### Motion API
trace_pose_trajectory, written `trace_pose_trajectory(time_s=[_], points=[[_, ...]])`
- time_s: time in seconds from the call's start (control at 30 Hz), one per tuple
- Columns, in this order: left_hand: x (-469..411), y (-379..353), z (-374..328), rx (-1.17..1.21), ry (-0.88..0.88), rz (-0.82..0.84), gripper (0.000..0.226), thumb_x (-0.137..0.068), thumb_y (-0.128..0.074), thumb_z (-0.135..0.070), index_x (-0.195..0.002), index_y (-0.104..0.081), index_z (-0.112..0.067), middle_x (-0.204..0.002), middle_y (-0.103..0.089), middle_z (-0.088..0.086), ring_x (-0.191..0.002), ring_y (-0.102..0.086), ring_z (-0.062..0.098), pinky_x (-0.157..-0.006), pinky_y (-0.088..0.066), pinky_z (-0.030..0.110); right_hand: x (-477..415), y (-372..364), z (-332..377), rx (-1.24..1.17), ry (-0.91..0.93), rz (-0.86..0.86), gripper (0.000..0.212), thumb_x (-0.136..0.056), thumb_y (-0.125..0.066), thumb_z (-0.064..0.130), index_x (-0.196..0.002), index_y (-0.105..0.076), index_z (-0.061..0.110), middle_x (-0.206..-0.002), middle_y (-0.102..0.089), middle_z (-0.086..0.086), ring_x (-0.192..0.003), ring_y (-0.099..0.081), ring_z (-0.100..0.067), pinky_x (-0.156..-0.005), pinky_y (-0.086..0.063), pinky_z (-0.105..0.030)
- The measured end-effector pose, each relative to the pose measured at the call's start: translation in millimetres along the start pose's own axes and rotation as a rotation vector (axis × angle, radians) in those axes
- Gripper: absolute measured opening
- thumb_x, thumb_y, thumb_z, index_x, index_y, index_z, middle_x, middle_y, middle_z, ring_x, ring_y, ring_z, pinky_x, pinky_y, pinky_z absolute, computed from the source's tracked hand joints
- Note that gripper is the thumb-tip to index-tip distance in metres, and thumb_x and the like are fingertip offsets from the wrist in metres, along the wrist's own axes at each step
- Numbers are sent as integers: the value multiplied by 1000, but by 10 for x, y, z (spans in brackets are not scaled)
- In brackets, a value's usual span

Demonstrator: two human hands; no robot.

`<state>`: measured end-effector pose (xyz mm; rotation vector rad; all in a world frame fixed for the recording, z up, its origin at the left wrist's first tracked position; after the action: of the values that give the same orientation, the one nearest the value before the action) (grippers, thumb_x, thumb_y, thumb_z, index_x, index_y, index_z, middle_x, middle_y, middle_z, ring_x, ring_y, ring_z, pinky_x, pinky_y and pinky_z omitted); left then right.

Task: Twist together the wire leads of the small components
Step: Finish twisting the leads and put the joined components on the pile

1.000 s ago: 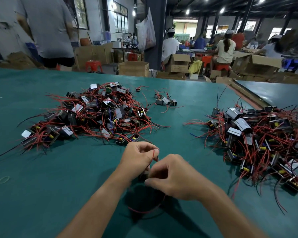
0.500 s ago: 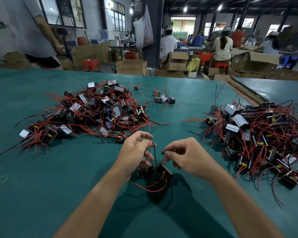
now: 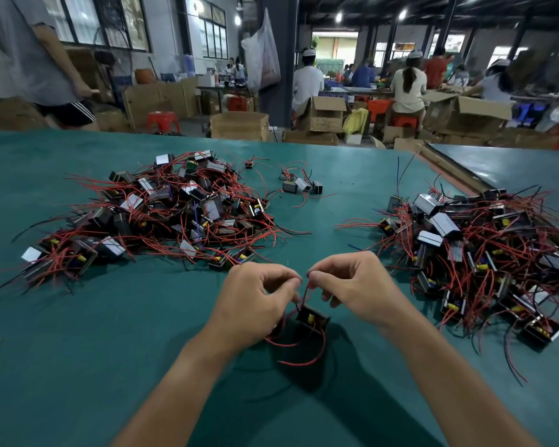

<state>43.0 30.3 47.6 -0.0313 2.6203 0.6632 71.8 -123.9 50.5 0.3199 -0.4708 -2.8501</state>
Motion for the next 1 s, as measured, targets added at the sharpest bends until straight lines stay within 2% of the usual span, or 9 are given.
trace_pose_trajectory(time_s=[0.1,0.17,0.2,0.27,0.33,0.47,0.6,0.73,1.0], points=[[-13,-43,77,-62,31,44,11,-90,-67,-20,-89,-78,-21,-70,-73,-8,-62,-67,16,-61,-55,36,8,-10,23,-25,11,12,21,-87,-68,1,-73,-75,15,-61,-70,1,-47,-55,-7,-47,-48,-21],[-18,-71,115,-94,39,74,14,-90,-67,-21,-100,-77,-20,-72,-74,-14,-65,-67,2,-68,-55,30,14,-18,38,-45,20,26,22,-85,-69,-2,-72,-74,15,-61,-70,0,-46,-55,-7,-47,-47,-20],[-10,-91,126,-101,40,90,15,-91,-66,-20,-103,-75,-21,-69,-72,-16,-59,-62,-4,-64,-53,25,17,-28,43,-59,22,37,21,-84,-70,-3,-72,-73,13,-61,-71,-1,-45,-54,-8,-47,-47,-20],[11,-135,131,-79,47,117,14,-90,-63,-13,-99,-70,-22,-59,-67,-16,-42,-44,1,-49,-40,20,18,-43,43,-86,24,52,17,-82,-71,-5,-73,-72,8,-61,-70,-2,-45,-53,-9,-46,-45,-20],[14,-147,139,-42,63,116,13,-90,-63,-10,-89,-65,-23,-57,-67,-14,-39,-36,6,-44,-33,20,12,-47,38,-81,41,59,12,-82,-72,-4,-73,-71,4,-60,-68,-3,-47,-51,-10,-48,-43,-22],[-5,-136,127,-57,43,129,21,-92,-62,-23,-72,-68,-20,-53,-61,-10,-42,-40,4,-45,-34,22,11,-57,40,3,104,66,11,-81,-75,0,-72,-72,6,-52,-61,8,-49,-46,-5,-48,-37,-18],[4,-163,132,-48,55,155,29,-96,-56,-22,-68,-62,-17,-51,-50,-8,-46,-39,6,-48,-32,27,7,-61,21,10,114,65,9,-81,-76,2,-73,-74,6,-53,-61,9,-49,-46,-5,-48,-37,-20],[6,-167,136,31,113,162,26,-95,-56,-16,-72,-67,-16,-52,-45,-10,-48,-35,8,-48,-27,25,-5,-11,10,59,126,38,17,-81,-75,4,-69,-73,15,-52,-61,9,-49,-47,-6,-48,-38,-23],[26,-196,108,87,151,213,27,-95,-54,-14,-73,-63,-1,-54,-36,2,-49,-29,15,-47,-21,30,-7,-16,-1,75,133,53,9,-81,-75,7,-73,-75,12,-66,-72,-8,-51,-47,-7,-48,-37,-23]])
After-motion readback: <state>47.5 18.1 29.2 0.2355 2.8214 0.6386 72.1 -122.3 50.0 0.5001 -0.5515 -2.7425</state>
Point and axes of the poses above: each hand's wrist, its own x-axis away from the middle knuckle, its own y-axis out of the back of the hand, z = x × y, the point moved 7 cm from there along -x, towards the middle knuckle
